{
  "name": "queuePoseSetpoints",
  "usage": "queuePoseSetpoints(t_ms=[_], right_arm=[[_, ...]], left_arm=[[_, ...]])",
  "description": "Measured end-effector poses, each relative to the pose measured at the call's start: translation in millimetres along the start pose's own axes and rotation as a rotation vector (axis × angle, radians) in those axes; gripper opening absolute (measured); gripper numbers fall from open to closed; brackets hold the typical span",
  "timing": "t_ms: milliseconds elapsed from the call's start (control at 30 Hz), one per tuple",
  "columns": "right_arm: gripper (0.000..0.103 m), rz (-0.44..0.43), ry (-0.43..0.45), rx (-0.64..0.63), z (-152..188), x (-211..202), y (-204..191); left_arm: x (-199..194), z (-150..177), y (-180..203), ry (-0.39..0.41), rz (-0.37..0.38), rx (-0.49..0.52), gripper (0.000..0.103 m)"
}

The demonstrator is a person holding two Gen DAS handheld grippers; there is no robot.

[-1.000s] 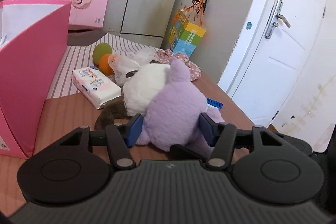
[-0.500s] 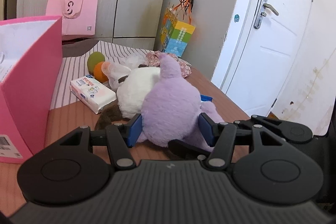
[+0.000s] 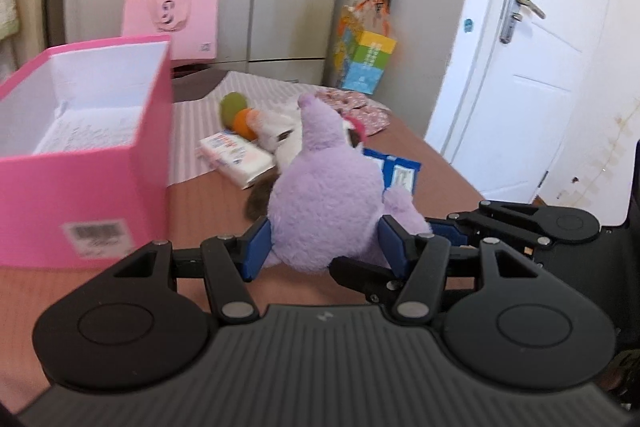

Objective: Organize soft objects
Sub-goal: 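Lift the lilac bunny with the left gripper and carry it over the pink box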

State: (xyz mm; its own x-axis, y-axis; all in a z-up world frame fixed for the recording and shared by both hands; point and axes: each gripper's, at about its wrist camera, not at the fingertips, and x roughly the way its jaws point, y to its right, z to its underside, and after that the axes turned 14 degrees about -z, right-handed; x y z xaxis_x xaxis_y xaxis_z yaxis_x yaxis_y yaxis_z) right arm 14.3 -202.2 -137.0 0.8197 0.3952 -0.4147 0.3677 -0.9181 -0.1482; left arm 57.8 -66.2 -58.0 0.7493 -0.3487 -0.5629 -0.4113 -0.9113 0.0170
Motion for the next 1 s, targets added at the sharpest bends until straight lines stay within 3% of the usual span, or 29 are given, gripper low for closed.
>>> queuePoseSetpoints(t_ms=[567,1000], right_arm=[[0.049,-0.19,-0.073,-0.067,-23,23,-95],[0.049,-0.277,-0.063,-0.092,-86,50,-135]], left_arm=[[-74,22,-89,-0.043,-0.143,-0.132,0.057],[-100,-21,-143,0.019,-0.213,-0.192,0.057]])
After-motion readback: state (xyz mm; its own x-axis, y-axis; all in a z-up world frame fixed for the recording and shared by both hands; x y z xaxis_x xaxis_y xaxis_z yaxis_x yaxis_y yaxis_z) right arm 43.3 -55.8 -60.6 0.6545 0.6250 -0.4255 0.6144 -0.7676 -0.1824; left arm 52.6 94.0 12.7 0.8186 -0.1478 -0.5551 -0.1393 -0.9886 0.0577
